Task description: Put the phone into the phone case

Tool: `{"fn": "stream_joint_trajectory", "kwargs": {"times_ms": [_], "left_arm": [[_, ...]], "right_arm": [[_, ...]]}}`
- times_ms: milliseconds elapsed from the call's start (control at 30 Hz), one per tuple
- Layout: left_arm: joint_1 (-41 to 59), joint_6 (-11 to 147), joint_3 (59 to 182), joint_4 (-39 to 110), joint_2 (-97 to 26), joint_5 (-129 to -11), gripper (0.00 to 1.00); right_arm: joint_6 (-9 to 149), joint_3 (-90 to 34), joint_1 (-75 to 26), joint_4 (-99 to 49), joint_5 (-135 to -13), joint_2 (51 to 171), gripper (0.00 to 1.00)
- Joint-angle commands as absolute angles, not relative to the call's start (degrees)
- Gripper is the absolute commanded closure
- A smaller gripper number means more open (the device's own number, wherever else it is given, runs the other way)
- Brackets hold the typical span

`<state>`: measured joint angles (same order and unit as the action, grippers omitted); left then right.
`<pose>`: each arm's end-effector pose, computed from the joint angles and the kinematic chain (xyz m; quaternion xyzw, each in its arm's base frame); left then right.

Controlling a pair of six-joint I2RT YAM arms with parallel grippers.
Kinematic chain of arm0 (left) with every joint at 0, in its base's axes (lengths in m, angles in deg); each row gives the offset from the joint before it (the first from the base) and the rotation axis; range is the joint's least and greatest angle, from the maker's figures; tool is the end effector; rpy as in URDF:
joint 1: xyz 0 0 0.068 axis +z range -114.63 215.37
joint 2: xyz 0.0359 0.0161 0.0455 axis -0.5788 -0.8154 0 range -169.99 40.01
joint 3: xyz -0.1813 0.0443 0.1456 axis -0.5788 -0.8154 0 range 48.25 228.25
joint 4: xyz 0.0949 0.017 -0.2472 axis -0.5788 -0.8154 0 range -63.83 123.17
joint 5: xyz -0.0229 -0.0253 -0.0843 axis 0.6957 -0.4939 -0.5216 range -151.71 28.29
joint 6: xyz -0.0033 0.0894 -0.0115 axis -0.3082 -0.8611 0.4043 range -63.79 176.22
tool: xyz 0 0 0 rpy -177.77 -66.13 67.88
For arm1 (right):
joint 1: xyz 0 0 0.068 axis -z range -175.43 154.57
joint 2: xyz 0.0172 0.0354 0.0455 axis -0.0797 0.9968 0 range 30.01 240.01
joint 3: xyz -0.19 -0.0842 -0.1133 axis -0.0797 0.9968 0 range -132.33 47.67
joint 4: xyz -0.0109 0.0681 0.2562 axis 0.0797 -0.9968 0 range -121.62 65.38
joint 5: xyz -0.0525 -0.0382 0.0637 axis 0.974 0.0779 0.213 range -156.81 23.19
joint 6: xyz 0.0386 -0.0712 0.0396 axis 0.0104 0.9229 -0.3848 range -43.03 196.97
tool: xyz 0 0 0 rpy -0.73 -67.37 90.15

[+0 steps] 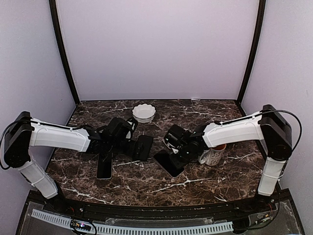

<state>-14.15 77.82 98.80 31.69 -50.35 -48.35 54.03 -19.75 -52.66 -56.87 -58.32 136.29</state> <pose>0.2516 -0.2661 0.1260 0.1717 0.8897 -0.1520 0.3948 0.2075 0.3004 0.0759 -0.2785 0.9436 0.0495 0.1723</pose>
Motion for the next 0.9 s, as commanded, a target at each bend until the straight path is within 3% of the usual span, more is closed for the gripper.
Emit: {"fn": "stream_joint_trajectory", "kwargs": {"times_ms": [0, 133, 300, 367, 467, 867], "left_arm": [[-14.3, 77.5, 99.8, 30.2, -49.3, -47.3, 0.11], [-14.3, 77.3, 99.6, 29.8, -48.6, -47.2, 0.11], [-14.3, 76.8, 99.3, 29.1, -46.9, -46.1, 0.11], [-14.3, 76.8, 99.1, 28.9, -46.1, -45.7, 0.11], [-14.3, 77.0, 98.0, 28.9, -44.9, -45.4, 0.11], [-14.3, 77.0, 97.0, 28.5, -43.4, -44.6, 0.11]], "right_arm": [[52.6, -15.0, -54.7, -69.0, -57.3, 141.7, 0.78], [53.9, -18.9, -54.7, -72.3, -57.0, 140.5, 0.70], [56.1, -29.2, -54.7, -73.9, -59.8, 136.8, 0.18], [57.6, -29.9, -54.7, -71.6, -64.3, 136.2, 0.04], [57.9, -28.4, -54.7, -68.3, -68.4, 137.2, 0.01], [56.8, -26.9, -54.5, -68.7, -60.2, 144.4, 0.05]]}}
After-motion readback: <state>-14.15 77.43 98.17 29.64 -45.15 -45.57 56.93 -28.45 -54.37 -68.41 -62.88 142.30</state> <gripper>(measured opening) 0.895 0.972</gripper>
